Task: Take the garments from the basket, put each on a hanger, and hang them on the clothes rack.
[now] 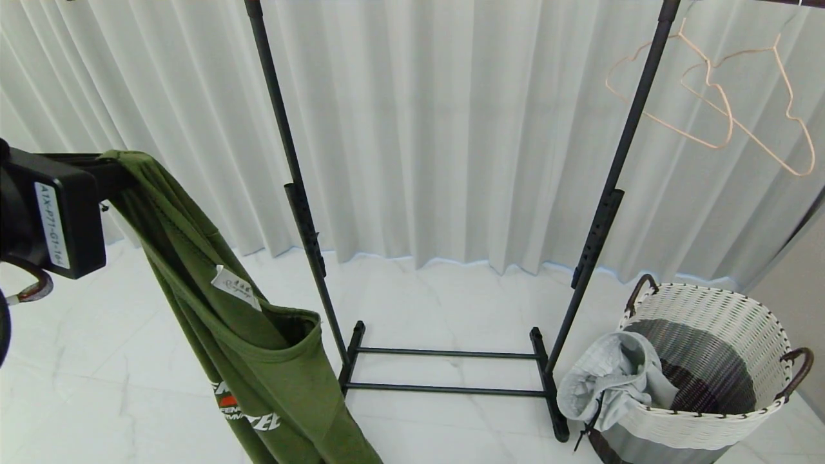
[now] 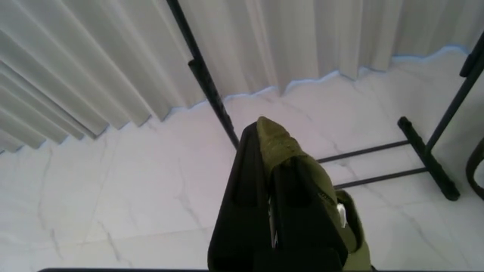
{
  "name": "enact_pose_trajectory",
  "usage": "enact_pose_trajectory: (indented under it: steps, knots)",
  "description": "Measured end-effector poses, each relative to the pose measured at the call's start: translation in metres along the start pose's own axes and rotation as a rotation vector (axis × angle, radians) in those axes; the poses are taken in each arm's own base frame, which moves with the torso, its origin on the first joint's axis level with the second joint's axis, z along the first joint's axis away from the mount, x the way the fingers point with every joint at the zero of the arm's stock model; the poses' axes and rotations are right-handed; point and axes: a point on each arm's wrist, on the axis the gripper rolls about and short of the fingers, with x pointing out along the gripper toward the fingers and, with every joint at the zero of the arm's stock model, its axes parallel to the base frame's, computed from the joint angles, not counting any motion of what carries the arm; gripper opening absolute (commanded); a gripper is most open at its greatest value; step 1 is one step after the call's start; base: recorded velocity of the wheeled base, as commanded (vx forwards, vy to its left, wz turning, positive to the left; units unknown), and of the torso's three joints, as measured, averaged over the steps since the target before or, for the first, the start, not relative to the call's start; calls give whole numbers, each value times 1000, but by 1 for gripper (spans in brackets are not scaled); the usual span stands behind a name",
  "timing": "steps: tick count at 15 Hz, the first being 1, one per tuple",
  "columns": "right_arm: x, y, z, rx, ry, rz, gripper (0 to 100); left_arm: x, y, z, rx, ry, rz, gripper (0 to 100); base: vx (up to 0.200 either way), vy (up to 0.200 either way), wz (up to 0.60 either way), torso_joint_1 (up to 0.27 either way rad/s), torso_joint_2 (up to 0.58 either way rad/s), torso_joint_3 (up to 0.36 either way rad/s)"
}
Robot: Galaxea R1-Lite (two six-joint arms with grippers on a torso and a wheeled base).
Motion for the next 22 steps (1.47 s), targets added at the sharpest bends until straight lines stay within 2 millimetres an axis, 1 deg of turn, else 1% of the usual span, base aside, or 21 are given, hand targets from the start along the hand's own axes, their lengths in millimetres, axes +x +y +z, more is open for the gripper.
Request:
enact_pose_trajectory:
  steps: [8, 13, 18, 21, 22]
  knots:
    - [5, 2, 1, 21, 17, 10, 100, 1, 1, 5, -15, -29, 8, 0, 0, 0, 0, 195, -479, -277]
    - [12, 3, 1, 24, 24, -1, 100, 3, -1, 3, -8, -20, 5, 0, 0, 0, 0, 225, -504, -277]
    - [18, 3, -1, 26, 25, -25, 100, 4, -2, 2, -5, -16, 4, 0, 0, 0, 0, 54, -113, -65]
    - [20, 2, -2, 15, 35, -39, 100, 4, -2, 2, -4, -13, 4, 0, 0, 0, -600, 1, -10, 2]
    - [20, 1, -2, 15, 36, -43, 100, 4, -2, 2, -4, -13, 4, 0, 0, 0, 0, 0, 0, 0]
